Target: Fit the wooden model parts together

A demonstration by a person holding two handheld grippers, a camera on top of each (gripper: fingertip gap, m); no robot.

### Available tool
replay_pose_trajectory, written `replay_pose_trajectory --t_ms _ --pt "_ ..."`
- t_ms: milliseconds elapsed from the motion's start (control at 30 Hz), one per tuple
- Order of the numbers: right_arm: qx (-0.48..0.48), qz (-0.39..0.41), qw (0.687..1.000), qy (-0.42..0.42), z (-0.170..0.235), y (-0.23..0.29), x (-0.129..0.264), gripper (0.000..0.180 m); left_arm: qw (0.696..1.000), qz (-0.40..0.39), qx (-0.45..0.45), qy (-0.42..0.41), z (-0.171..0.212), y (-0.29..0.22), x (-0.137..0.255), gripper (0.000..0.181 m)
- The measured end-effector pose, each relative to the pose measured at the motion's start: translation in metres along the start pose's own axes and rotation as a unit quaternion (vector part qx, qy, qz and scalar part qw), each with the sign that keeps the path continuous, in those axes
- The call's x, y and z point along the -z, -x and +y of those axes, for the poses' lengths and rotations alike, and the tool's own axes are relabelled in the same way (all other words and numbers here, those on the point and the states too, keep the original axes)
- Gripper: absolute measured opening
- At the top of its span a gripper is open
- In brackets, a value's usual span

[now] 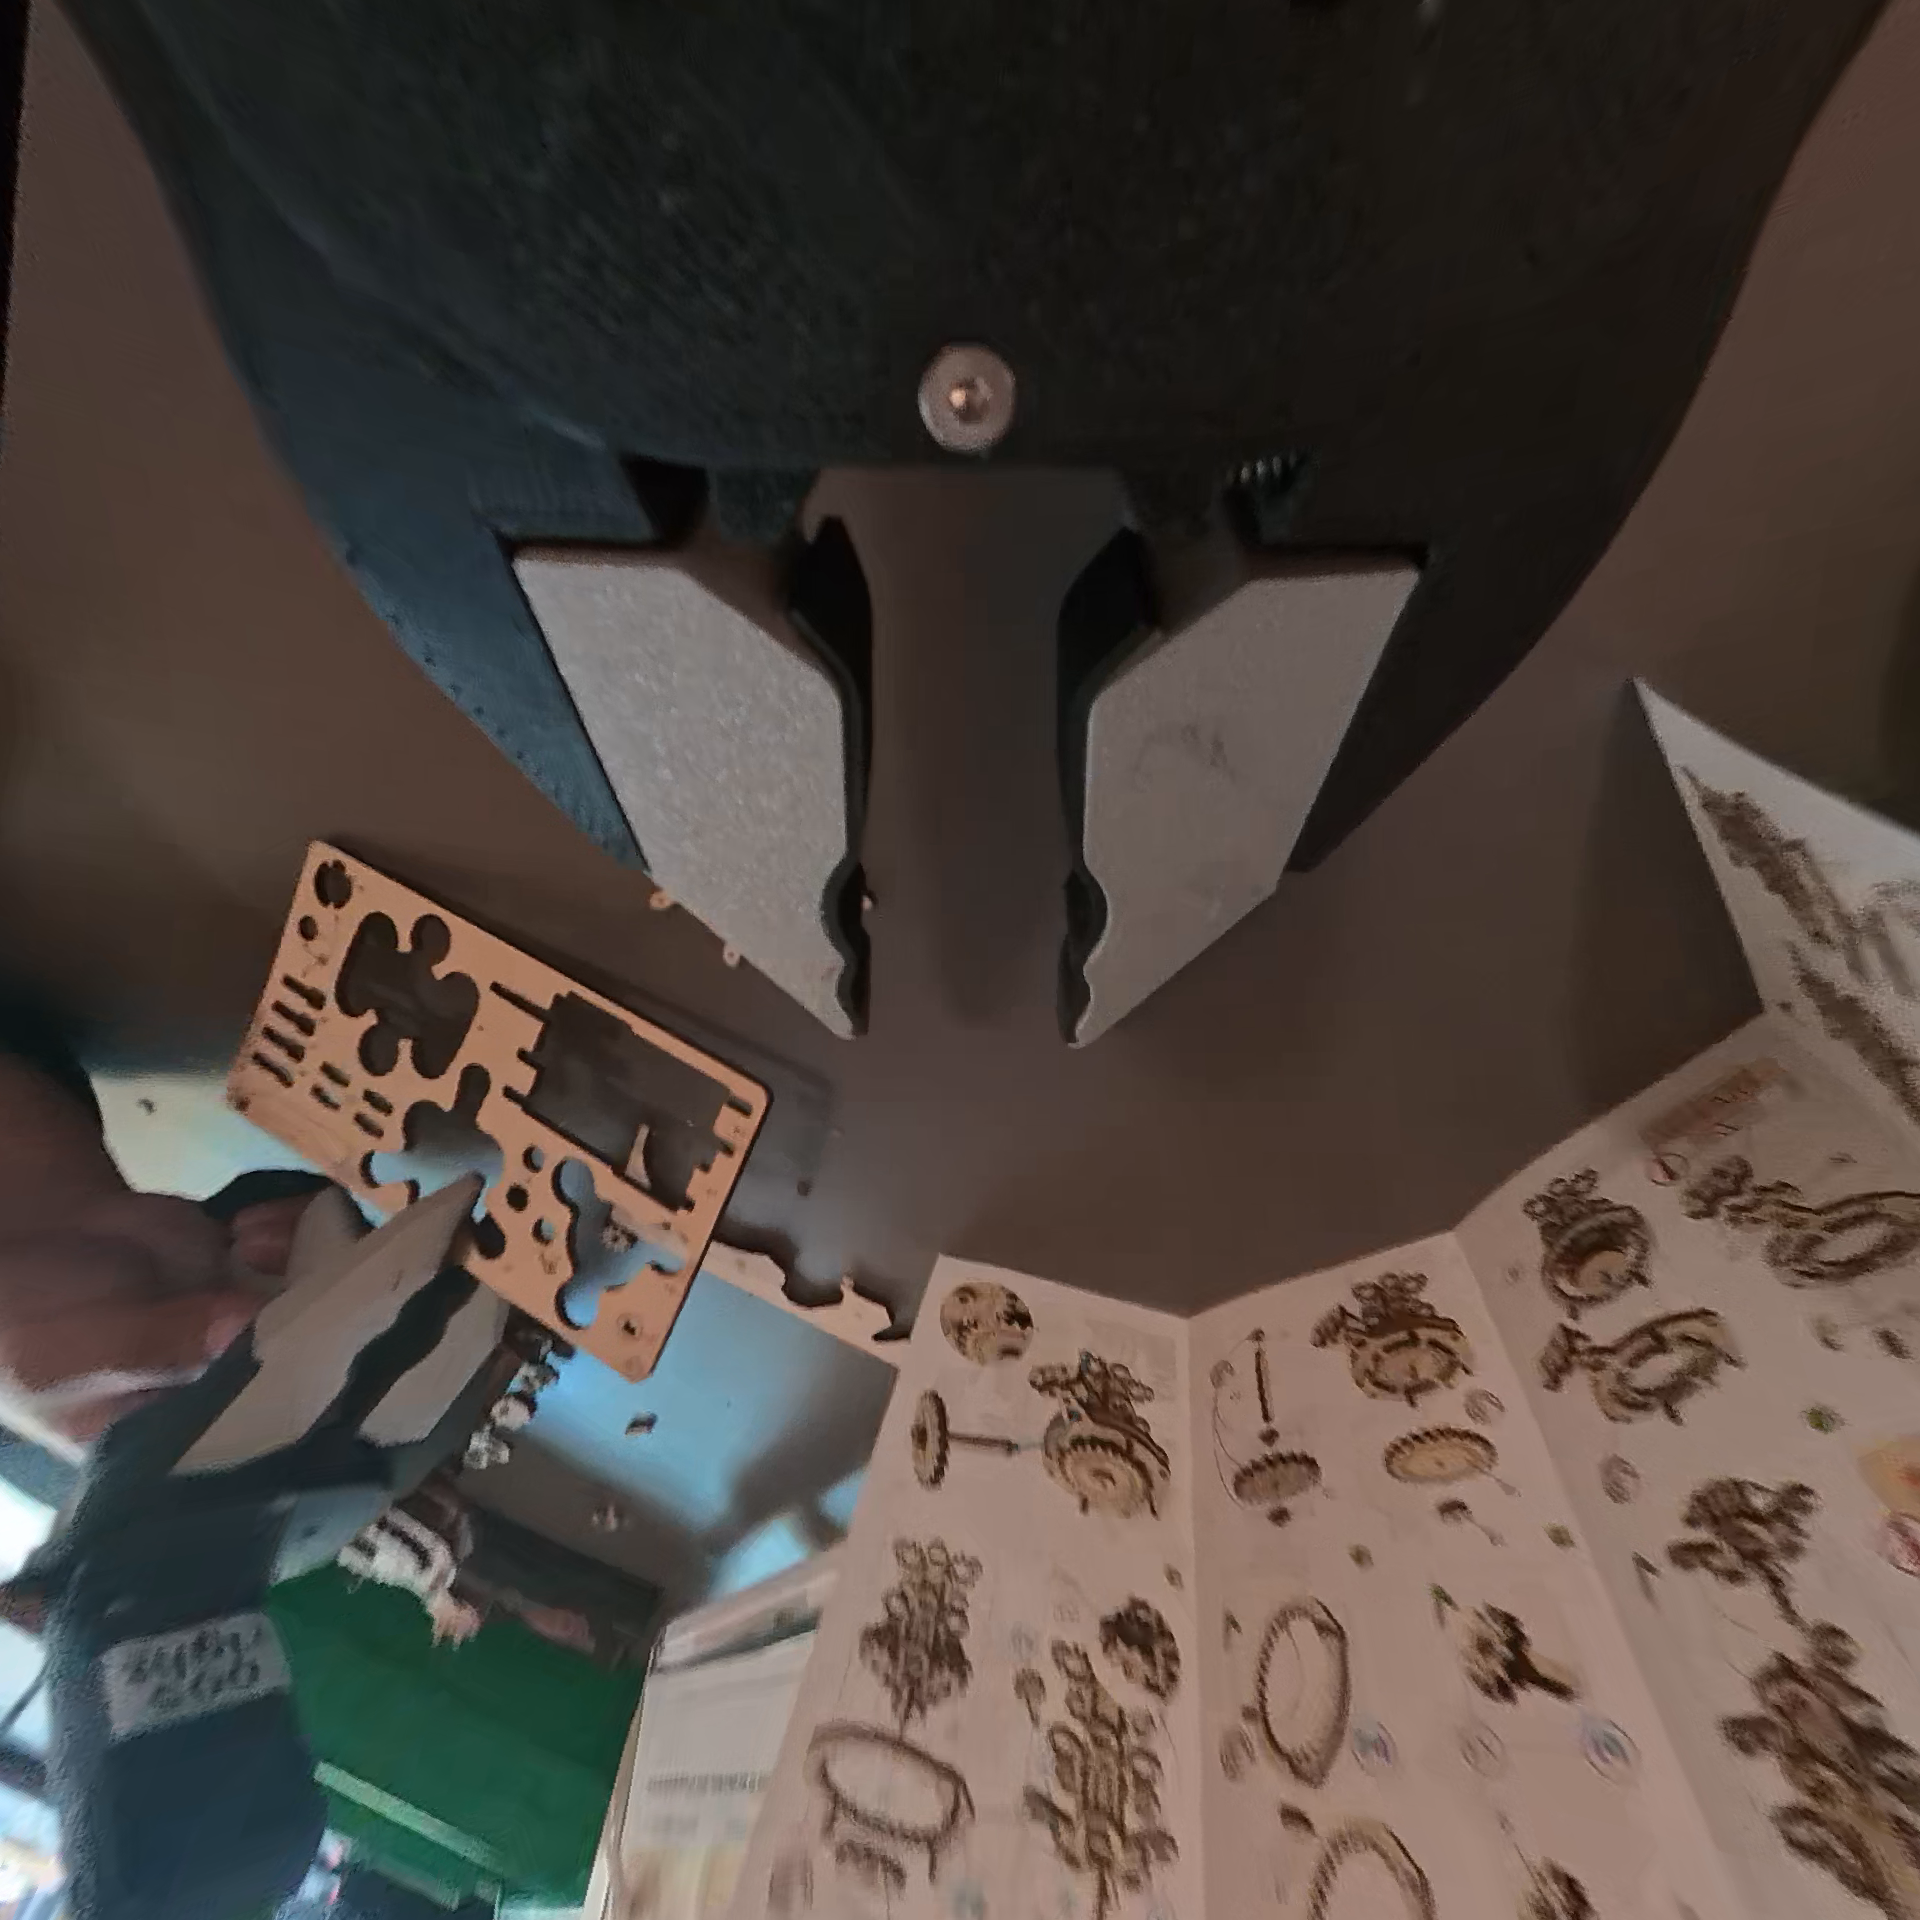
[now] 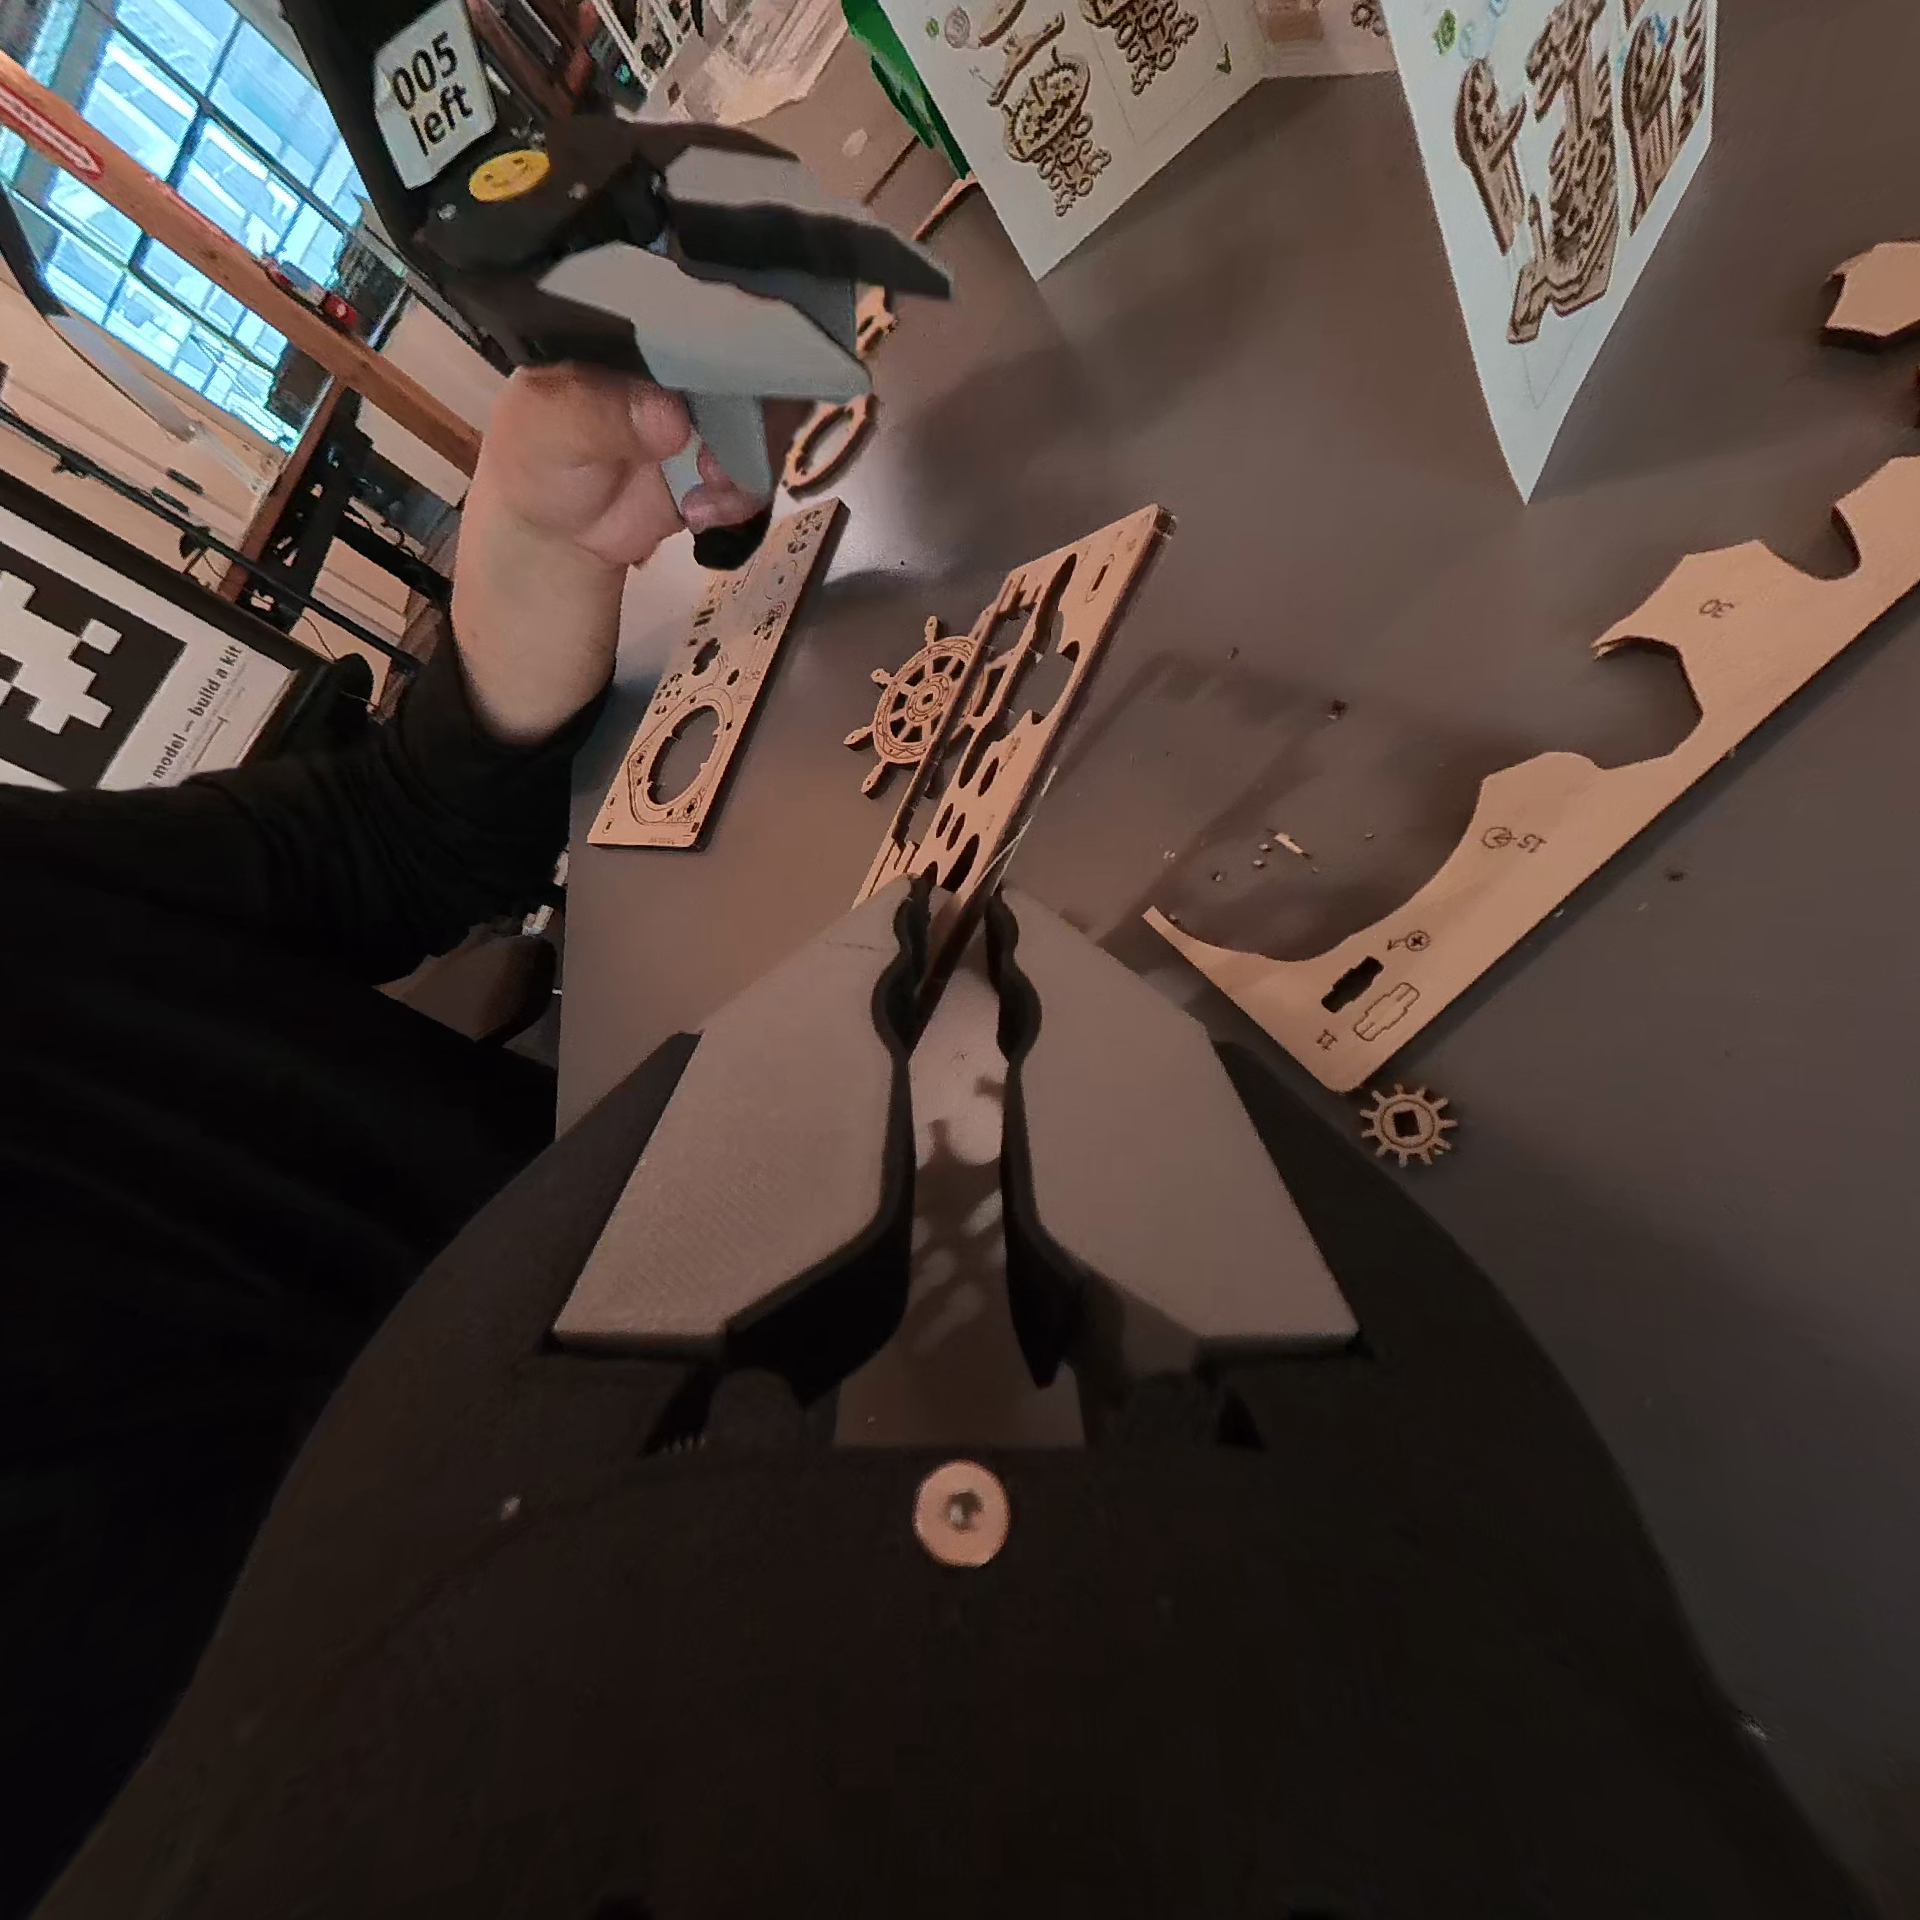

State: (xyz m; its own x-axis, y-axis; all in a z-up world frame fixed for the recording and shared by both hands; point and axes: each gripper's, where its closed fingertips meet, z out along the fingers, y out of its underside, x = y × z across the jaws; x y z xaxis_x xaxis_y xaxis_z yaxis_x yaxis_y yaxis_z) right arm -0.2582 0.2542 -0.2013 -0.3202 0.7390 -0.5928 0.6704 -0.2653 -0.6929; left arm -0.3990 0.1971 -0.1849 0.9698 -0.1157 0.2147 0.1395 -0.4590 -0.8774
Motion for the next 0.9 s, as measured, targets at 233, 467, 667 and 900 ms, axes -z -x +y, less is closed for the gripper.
replay_pose_trajectory --t_ms 233,467,667,900 --pt "0.012 -0.028 0.999 -0.017 -0.004 0.013 0.009 0.005 0.996 0.01 0.008 -0.09 -0.031 -0.007 0.065 0.046" --pt "0.028 -0.074 0.997 -0.026 -0.016 0.045 0.008 0.0 0.991 -0.095 0.019 -0.089 0.008 0.017 0.175 0.046" --pt "-0.01 -0.098 0.994 -0.038 -0.045 0.061 -0.015 0.0 0.99 -0.121 0.046 -0.054 0.07 0.013 0.209 0.046" --pt "-0.03 -0.07 0.997 -0.03 -0.092 0.059 -0.081 0.0 0.992 -0.101 0.069 -0.031 0.11 0.004 0.21 0.046"
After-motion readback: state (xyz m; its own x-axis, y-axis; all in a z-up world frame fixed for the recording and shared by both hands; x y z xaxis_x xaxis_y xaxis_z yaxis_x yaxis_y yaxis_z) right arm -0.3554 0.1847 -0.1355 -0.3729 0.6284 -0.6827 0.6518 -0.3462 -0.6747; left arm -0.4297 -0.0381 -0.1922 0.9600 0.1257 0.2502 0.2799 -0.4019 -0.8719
